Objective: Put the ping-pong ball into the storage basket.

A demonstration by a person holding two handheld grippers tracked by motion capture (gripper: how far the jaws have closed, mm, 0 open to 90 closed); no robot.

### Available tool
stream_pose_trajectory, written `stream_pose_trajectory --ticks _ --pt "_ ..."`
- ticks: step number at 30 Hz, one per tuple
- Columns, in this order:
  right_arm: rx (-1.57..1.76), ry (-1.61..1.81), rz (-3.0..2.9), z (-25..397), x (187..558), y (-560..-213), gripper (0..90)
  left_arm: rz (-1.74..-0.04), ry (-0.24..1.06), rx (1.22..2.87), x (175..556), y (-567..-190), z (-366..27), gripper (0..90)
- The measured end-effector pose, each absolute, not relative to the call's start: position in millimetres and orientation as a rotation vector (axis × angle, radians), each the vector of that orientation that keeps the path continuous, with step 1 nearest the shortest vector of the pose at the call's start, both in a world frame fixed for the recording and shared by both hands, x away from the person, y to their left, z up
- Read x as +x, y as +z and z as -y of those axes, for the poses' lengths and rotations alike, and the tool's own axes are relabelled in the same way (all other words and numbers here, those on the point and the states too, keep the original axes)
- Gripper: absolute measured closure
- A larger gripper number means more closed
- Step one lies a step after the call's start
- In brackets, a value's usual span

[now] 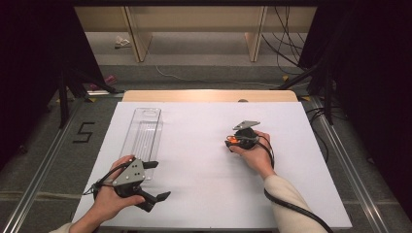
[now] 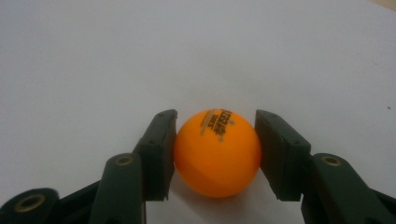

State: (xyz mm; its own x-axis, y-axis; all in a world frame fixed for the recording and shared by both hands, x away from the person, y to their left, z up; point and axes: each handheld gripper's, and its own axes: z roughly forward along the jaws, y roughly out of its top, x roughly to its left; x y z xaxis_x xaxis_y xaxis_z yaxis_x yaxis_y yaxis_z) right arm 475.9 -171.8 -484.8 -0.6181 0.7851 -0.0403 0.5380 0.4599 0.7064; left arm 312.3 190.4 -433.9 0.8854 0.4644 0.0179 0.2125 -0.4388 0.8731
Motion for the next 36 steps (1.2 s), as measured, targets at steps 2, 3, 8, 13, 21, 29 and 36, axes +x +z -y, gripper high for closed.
stream_pose_trajectory --ticks 2,3,8,13,21,29,36 --pt "1.118 0.943 -2.352 172.1 475.9 -484.4 50.9 -0.490 0.312 2.037 312.3 -434.0 -190.3 0.0" --pt "1.117 0.945 -2.353 172.3 475.9 -484.2 50.9 -0.490 0.312 2.037 312.3 -434.0 -190.3 0.0" --pt "1.112 0.960 -2.343 172.6 475.4 -481.2 51.0 -0.490 0.313 2.037 312.3 -433.9 -190.5 0.0" --pt "1.108 0.977 -2.336 172.5 474.6 -477.8 51.1 -0.490 0.313 2.038 312.3 -433.8 -190.6 0.0" --pt "1.106 0.989 -2.327 172.9 473.7 -474.6 51.2 -0.490 0.313 2.036 312.2 -433.7 -190.6 0.0" --pt "1.102 1.010 -2.313 173.6 472.7 -469.3 51.3 -0.490 0.313 2.036 312.1 -433.5 -190.7 0.0" --pt "1.098 1.017 -2.311 172.8 472.0 -467.3 51.3 -0.490 0.314 2.036 312.2 -433.6 -190.9 0.0"
